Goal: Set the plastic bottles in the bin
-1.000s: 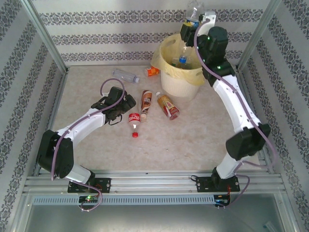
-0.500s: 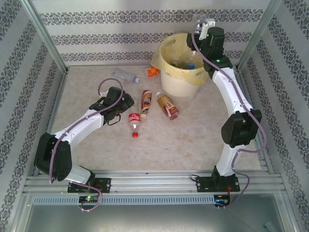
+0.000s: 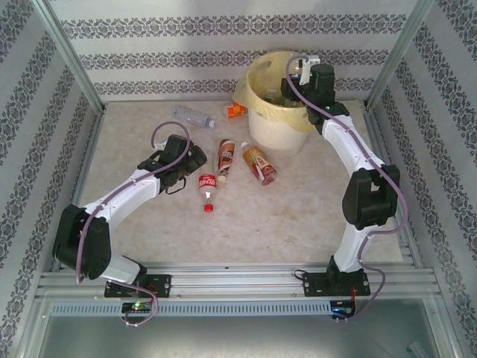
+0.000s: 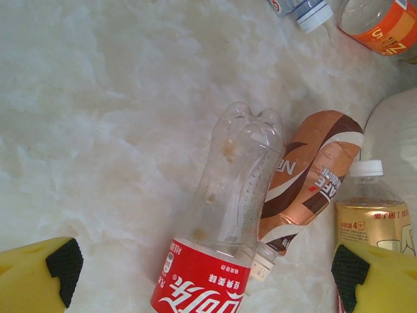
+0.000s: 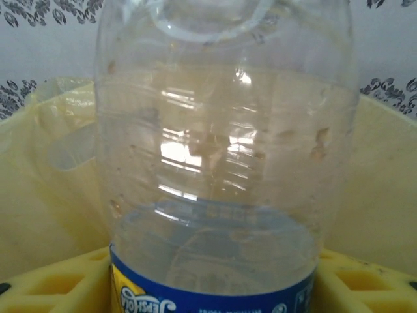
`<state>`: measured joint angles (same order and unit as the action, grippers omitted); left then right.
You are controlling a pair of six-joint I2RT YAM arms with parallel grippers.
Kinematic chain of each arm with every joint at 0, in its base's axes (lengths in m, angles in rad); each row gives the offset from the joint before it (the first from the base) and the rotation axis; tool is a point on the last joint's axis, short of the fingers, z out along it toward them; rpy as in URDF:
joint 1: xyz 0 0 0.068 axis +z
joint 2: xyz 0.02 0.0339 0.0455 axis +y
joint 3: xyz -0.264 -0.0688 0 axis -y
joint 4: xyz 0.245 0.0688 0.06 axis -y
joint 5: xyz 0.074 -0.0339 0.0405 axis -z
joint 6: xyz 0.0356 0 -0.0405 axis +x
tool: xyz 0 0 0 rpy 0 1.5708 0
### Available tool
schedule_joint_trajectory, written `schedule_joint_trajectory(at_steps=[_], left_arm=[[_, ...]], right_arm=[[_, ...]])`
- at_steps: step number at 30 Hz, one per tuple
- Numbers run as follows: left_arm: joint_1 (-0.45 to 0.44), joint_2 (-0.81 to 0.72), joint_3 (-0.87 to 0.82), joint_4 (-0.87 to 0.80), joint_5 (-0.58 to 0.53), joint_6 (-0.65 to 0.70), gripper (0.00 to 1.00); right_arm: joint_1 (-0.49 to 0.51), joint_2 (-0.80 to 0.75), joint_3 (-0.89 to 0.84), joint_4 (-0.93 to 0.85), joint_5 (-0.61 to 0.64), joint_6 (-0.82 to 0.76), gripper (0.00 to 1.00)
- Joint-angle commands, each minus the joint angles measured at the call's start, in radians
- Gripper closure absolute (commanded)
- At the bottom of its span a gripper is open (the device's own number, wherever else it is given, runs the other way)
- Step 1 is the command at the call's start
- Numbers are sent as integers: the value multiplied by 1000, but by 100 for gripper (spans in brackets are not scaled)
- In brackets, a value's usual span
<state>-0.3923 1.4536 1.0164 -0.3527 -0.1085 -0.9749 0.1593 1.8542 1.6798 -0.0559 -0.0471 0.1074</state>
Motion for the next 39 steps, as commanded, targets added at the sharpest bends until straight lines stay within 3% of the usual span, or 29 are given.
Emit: schedule_joint_trajectory(at_steps=[1,6,16,24,29,39], left_arm=[[9,12,11,-6,12,-16,0],[9,28,10,3,31,-28,0],[10,35,23,3,49,-7,0],[9,63,21,61,106,-8,0],[10,77,22,79,132,-5,0],[10,89,14,150,184,25,0]], right_arm=[[-3,-52,-27,31,-4,12,30],[-3,-81,-40,31,12,32,17],[-1,-152,-54,24,24,62,2],[1,-258,-103,2,-9,110,2],[3,-351,-122,-114,-74,102,2],[92,-626,-440,-185,-135,115,2]])
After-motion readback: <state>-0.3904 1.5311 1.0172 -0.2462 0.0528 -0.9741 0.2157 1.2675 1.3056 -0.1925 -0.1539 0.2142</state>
